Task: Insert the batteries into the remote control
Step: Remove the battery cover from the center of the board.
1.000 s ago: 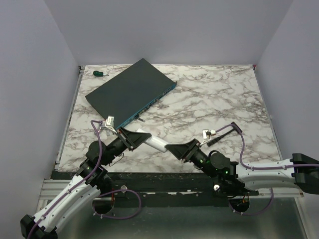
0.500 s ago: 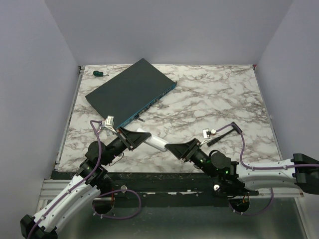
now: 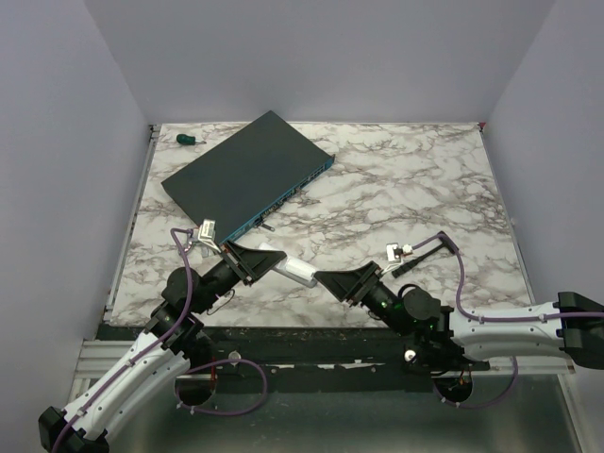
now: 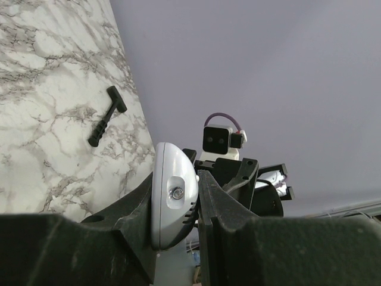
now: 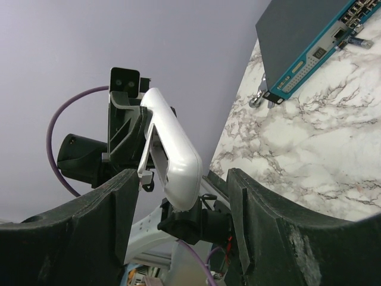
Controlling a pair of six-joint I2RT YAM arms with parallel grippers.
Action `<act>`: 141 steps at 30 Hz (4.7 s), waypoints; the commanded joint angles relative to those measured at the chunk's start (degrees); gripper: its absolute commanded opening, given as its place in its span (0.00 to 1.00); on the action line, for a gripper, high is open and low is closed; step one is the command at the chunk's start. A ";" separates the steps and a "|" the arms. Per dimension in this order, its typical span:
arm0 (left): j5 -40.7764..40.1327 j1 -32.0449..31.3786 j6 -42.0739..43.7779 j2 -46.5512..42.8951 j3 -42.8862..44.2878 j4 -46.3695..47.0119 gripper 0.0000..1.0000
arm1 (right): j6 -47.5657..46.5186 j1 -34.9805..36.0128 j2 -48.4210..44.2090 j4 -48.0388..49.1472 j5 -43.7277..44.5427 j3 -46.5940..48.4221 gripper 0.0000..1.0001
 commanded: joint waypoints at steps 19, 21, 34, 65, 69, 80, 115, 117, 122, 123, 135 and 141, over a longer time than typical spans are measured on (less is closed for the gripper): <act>-0.47 -0.10 -2.61 -0.44 -0.97 1.38 0.00 | 3.29 0.09 -2.84 -1.23 1.79 -3.38 0.68; -0.30 -0.08 -2.70 -0.40 -0.97 1.48 0.00 | 3.58 0.04 -2.47 -1.40 1.84 -3.37 0.68; -0.15 -0.06 -5.00 1.17 0.82 -2.86 0.00 | 4.12 0.08 -1.75 -1.87 3.82 -2.85 0.68; 0.22 0.07 -7.01 4.15 0.70 -6.08 0.00 | -42.44 0.04 -9.93 -47.49 -10.41 22.72 0.74; 0.48 0.11 -7.10 4.26 0.78 -6.22 0.00 | -50.19 0.02 -2.30 -56.29 -17.57 31.78 0.80; 2.22 0.12 -7.08 4.28 0.97 -6.08 0.00 | -59.83 0.01 12.03 -63.31 -19.10 41.88 0.83; 2.41 0.10 -7.41 2.34 -0.16 -4.19 0.00 | -62.53 0.08 13.56 -63.22 -15.03 41.82 0.62; 2.41 0.08 -7.40 2.26 -0.25 -4.14 0.00 | -62.57 0.05 13.58 -63.22 -15.13 41.84 0.59; 2.31 0.08 -7.56 1.90 -0.53 -3.97 0.00 | -62.40 0.06 13.50 -63.22 -14.96 41.90 0.54; 2.34 0.08 -7.56 1.83 -0.61 -3.97 0.00 | -62.38 0.06 13.50 -63.14 -14.96 41.88 0.53; 2.15 0.07 -7.69 1.31 -0.93 -4.06 0.00 | -62.06 0.09 13.79 -62.98 -15.18 41.72 0.34; 2.07 0.07 -7.67 1.23 -0.97 -4.14 0.00 | -61.84 0.07 13.66 -62.46 -16.10 41.30 0.20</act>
